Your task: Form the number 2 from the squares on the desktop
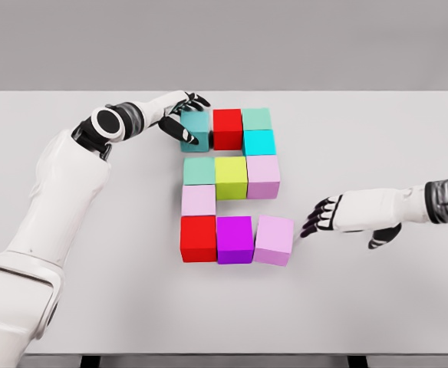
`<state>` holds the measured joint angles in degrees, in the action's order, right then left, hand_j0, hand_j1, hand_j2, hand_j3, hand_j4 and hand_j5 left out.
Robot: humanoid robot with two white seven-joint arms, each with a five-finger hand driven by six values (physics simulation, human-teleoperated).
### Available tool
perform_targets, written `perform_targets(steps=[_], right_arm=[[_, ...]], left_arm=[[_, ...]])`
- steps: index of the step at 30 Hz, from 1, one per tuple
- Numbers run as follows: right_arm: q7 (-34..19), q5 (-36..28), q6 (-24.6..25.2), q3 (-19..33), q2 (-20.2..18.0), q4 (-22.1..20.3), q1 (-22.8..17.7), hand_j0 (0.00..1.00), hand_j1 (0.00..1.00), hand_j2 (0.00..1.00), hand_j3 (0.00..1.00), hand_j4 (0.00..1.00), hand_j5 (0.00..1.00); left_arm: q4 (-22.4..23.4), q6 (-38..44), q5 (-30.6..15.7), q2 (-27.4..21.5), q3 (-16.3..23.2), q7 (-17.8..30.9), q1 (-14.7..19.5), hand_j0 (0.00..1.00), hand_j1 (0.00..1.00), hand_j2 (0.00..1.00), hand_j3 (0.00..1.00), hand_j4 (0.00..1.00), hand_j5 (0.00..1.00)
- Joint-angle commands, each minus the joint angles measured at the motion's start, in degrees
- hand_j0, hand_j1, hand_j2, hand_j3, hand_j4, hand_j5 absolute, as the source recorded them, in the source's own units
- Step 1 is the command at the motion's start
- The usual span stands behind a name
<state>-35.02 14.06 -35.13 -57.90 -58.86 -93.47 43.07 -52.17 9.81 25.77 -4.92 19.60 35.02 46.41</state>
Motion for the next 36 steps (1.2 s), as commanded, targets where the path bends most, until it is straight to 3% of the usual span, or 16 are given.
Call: perform_targets(steps=[1,12,22,36], right_arm=[[0.0,-0.3,0.1,0.1,0.3,1.0,0.0,1.0,1.0,1.0,1.0,1.0,1.0],[0.0,-0.3,0.1,0.1,2.3,0.4,0.7,1.0,1.0,1.0,1.0,1.0,1.0],[0.0,-0.4,0.1,0.2,2.7,0.4,1.5,1.0,1.0,1.0,1.0,1.0,1.0],[0.0,-1.1,0.1,1.1,3.6,1.7,2.0,1.0,1.0,1.0,1.0,1.0,1.0]], left_arm=[[0.0,-0.1,-0.2,0.0,0.0,0.0,0.0,0.88,0.88,0.88,0.88,0.88,0.88],[0.1,-0.1,-0.4,-0.2,-0.1,0.0,-0.1,0.98,0.98,0.98,0.98,0.98,0.98],[-1.1,-0.9,-1.0,-1.0,-0.1,0.0,-0.7,1.0,1.0,1.0,1.0,1.0,1.0],[-5.2,-2.4,-2.3,-8.7,-0.3,0.0,-2.0,1.0,1.0,1.0,1.0,1.0,1.0]])
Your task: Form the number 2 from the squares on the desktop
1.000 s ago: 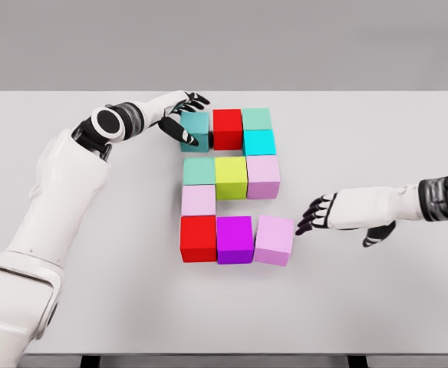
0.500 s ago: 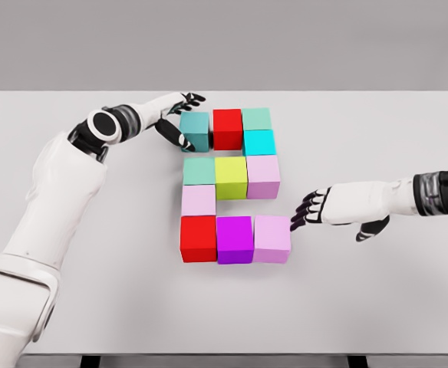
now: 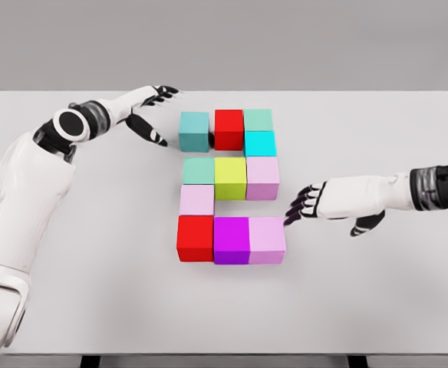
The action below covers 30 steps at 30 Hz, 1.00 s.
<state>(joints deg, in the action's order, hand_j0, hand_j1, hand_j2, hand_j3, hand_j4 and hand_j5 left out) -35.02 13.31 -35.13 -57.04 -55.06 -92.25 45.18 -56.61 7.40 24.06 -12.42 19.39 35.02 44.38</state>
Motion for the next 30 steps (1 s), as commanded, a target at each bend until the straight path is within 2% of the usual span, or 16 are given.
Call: perform_targets(steps=[1,2,3,5,6,7,8,10,12,14,16,19,22,24,29,30], right_arm=[[0.0,-0.4,0.1,0.4,-0.3,1.5,0.1,1.0,1.0,1.0,1.0,1.0,1.0],[0.0,-0.5,0.1,1.7,-0.4,2.0,0.2,1.0,1.0,1.0,1.0,1.0,1.0],[0.0,-0.9,0.1,5.2,-0.8,2.8,0.0,1.0,1.0,1.0,1.0,1.0,1.0],[0.0,-6.8,0.1,10.2,-3.5,4.5,-0.7,1.0,1.0,1.0,1.0,1.0,1.0],[0.0,-10.8,0.1,12.2,-4.9,5.6,-0.8,1.0,1.0,1.0,1.0,1.0,1.0],[0.0,-20.0,0.1,13.4,-7.6,8.1,-0.8,1.0,1.0,1.0,1.0,1.0,1.0],[0.0,-25.7,0.1,13.4,-9.4,9.0,-0.8,1.0,1.0,1.0,1.0,1.0,1.0],[0.0,-33.7,0.1,13.4,-13.6,8.2,-1.4,1.0,1.0,1.0,1.0,1.0,1.0],[0.0,-42.4,0.1,13.4,-16.2,8.1,-3.6,1.0,1.0,1.0,1.0,1.0,1.0],[0.0,-49.4,0.1,13.4,-17.0,6.5,-5.7,1.0,1.0,1.0,1.0,1.0,1.0],[0.0,-50.1,0.1,13.4,-18.8,2.3,-8.0,1.0,1.0,1.0,1.0,1.0,1.0],[0.0,-55.5,0.1,13.4,-18.4,1.3,-9.7,1.0,1.0,1.0,1.0,1.0,1.0],[0.0,-58.4,0.1,13.4,-18.4,-0.8,-10.2,1.0,1.0,1.0,1.0,1.0,1.0],[0.0,-58.6,0.1,13.4,-18.2,-2.8,-11.6,1.0,1.0,1.0,1.0,1.0,1.0],[0.0,-58.7,0.1,13.5,-18.9,-4.9,-13.9,1.0,1.0,1.0,1.0,1.0,1.0],[0.0,-58.7,0.1,13.5,-18.9,-5.0,-14.9,1.0,1.0,1.0,1.0,1.0,1.0]], left_arm=[[-0.7,-0.8,-0.5,-1.5,0.0,0.0,0.0,1.0,1.0,1.0,1.0,1.0,1.0],[-0.7,-1.3,-0.5,-2.1,0.1,0.0,0.0,1.0,1.0,1.0,1.0,1.0,1.0],[-0.8,-2.2,-0.4,-2.6,0.1,0.0,-0.6,1.0,1.0,1.0,1.0,1.0,1.0],[-0.9,-4.1,-0.1,-4.8,0.9,0.0,-1.4,1.0,1.0,1.0,1.0,1.0,1.0],[-0.9,-5.1,0.0,-6.0,2.7,0.0,-1.2,1.0,1.0,1.0,1.0,1.0,1.0],[-1.1,-6.8,-0.1,-8.2,4.8,0.0,-1.1,1.0,1.0,1.0,1.0,1.0,1.0],[-1.8,-7.9,-0.1,-9.4,5.6,0.0,-1.1,1.0,1.0,1.0,1.0,1.0,1.0],[-3.8,-10.9,-0.2,-13.1,8.9,0.0,-0.9,1.0,1.0,1.0,1.0,1.0,1.0],[-3.9,-13.2,-0.2,-15.0,12.4,0.0,-0.4,1.0,1.0,1.0,1.0,1.0,1.0],[-3.9,-14.9,0.1,-15.5,14.2,0.0,0.4,1.0,1.0,1.0,1.0,1.0,1.0],[-3.9,-14.9,0.5,-16.0,16.2,0.0,1.8,1.0,1.0,1.0,1.0,1.0,1.0],[-3.7,-14.9,1.0,-17.1,19.6,0.0,3.5,1.0,1.0,1.0,1.0,1.0,1.0],[-3.7,-15.0,4.1,-17.2,21.8,0.0,3.7,1.0,1.0,1.0,1.0,1.0,1.0],[-3.7,-15.0,5.4,-17.1,22.9,0.0,3.8,1.0,1.0,1.0,1.0,1.0,1.0],[-3.8,-16.3,6.6,-17.0,26.4,0.0,4.9,1.0,1.0,1.0,1.0,1.0,1.0],[-3.8,-18.0,8.4,-16.9,26.8,0.0,5.0,1.0,1.0,1.0,1.0,1.0,1.0]])
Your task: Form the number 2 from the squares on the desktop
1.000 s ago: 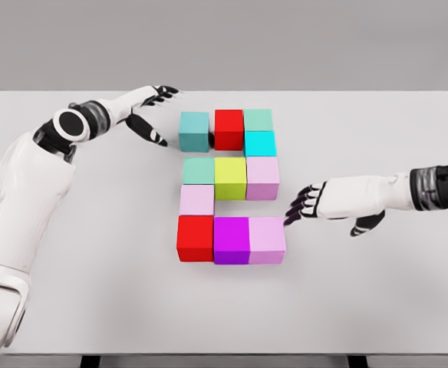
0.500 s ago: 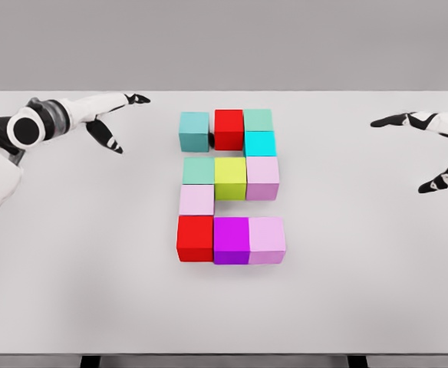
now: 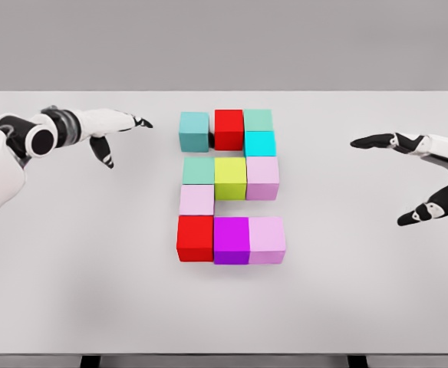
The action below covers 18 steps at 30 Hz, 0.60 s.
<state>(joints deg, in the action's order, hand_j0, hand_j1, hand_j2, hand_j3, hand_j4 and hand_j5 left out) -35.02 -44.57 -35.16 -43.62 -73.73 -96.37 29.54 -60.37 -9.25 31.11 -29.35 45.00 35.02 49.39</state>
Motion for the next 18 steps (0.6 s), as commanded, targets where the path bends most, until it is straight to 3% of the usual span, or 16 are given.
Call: perform_targets(steps=[1,9,18], right_arm=[[0.0,-0.8,0.2,0.3,-0.3,-0.8,-0.1,1.0,1.0,1.0,1.0,1.0,1.0],[0.0,-0.8,0.2,1.3,-0.3,-2.1,-0.9,1.0,1.0,1.0,1.0,1.0,1.0],[0.0,-0.8,0.2,3.2,0.3,-2.9,-0.8,1.0,1.0,1.0,1.0,1.0,1.0]], left_arm=[[0.0,-2.9,2.8,0.3,1.2,0.0,0.0,1.0,1.0,1.0,1.0,1.0,1.0],[0.1,-3.8,6.6,1.7,1.7,0.0,0.0,1.0,1.0,1.0,1.0,1.0,1.0],[-0.8,-3.8,5.9,1.8,1.5,0.0,0.4,1.0,1.0,1.0,1.0,1.0,1.0]])
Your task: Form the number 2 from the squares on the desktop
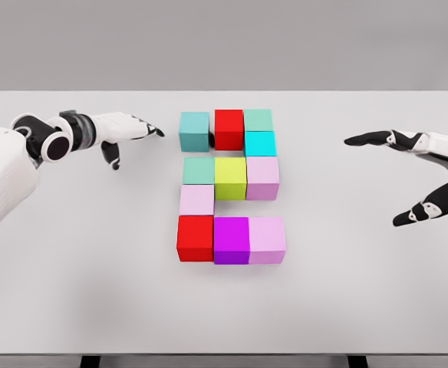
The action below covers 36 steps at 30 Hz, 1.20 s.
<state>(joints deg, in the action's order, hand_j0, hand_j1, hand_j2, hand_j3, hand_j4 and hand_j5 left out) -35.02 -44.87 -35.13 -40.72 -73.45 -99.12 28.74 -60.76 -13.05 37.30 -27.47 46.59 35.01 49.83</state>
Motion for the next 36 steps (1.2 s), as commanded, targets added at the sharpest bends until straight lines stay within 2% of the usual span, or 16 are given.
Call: perform_targets(steps=[1,19,23,25,30,36], right_arm=[[0.0,-0.5,0.1,1.0,0.1,-0.2,-0.1,1.0,1.0,1.0,1.0,1.0,1.0],[0.0,-0.5,0.1,2.6,0.9,-0.6,0.1,1.0,1.0,1.0,1.0,1.0,1.0],[0.0,-0.5,0.1,2.7,0.9,-0.7,0.1,1.0,1.0,1.0,1.0,1.0,1.0],[0.0,-0.5,0.1,2.8,2.7,-0.7,0.2,1.0,1.0,1.0,1.0,1.0,1.0],[0.0,-0.4,0.1,2.8,2.9,-0.6,0.2,1.0,1.0,1.0,1.0,1.0,1.0],[0.0,-0.3,0.1,2.8,4.4,-0.6,0.2,1.0,1.0,1.0,1.0,1.0,1.0]], left_arm=[[-0.9,0.0,-0.3,0.0,-0.1,0.0,0.0,1.0,1.0,1.0,1.0,1.0,1.0],[-0.9,0.0,-1.2,0.0,2.3,0.0,1.3,1.0,1.0,1.0,1.0,1.0,1.0],[-0.9,0.0,-3.6,-0.3,5.7,0.0,3.3,1.0,1.0,1.0,1.0,1.0,1.0],[-0.6,0.0,-5.9,-0.7,8.3,0.0,4.7,1.0,1.0,1.0,1.0,1.0,1.0],[-0.2,0.0,-6.6,-1.3,10.1,0.0,5.7,1.0,1.0,1.0,1.0,1.0,1.0],[-0.1,0.0,-12.5,-3.1,16.4,0.0,9.1,1.0,1.0,1.0,1.0,1.0,1.0]])
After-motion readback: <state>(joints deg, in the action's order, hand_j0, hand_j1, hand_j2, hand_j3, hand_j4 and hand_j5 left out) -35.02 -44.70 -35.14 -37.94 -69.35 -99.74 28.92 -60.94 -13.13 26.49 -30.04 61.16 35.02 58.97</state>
